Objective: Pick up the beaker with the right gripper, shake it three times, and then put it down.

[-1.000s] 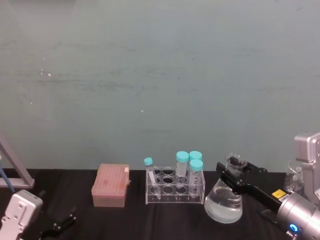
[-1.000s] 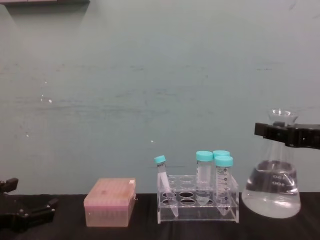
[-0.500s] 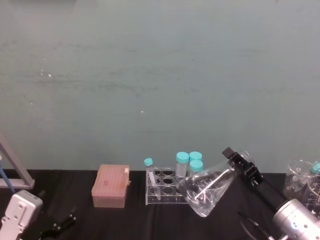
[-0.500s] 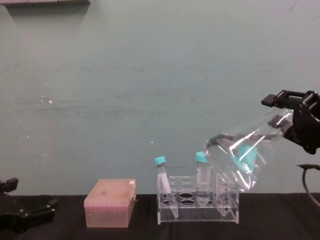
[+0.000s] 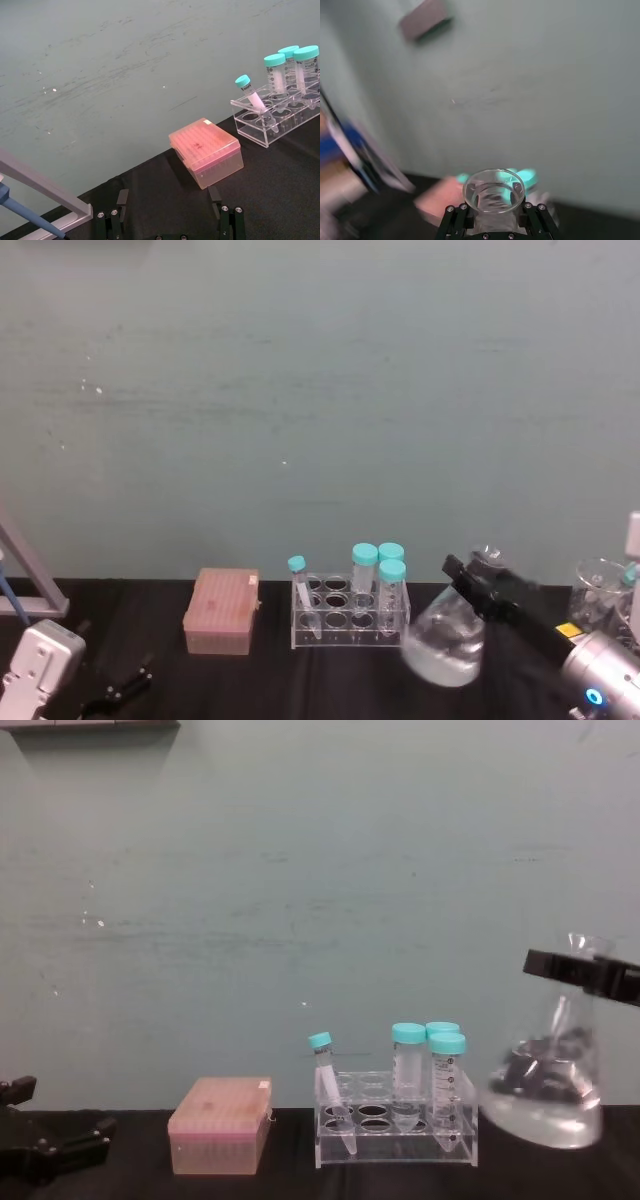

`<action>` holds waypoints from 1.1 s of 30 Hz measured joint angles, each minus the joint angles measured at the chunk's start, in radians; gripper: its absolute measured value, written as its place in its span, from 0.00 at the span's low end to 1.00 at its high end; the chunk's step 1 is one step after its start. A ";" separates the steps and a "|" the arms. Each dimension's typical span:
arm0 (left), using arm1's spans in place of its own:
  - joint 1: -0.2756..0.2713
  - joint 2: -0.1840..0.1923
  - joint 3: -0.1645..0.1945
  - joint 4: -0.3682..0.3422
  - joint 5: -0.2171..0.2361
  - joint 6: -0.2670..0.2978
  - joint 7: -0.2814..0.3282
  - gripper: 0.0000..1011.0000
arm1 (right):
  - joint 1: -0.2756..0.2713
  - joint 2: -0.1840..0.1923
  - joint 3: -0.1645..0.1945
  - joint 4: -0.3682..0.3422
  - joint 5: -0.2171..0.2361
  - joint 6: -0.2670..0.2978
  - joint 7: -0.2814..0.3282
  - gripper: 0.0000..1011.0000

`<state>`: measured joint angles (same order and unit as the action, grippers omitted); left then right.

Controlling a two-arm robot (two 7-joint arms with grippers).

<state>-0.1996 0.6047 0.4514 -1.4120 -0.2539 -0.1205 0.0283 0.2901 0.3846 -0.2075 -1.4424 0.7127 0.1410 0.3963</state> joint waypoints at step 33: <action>0.000 0.000 0.000 0.000 0.000 0.000 0.000 0.99 | 0.036 0.081 -0.058 0.040 -0.357 -0.206 0.100 0.45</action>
<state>-0.1995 0.6047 0.4514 -1.4120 -0.2539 -0.1205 0.0283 0.3261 0.4659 -0.2657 -1.4023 0.3558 -0.0651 0.4960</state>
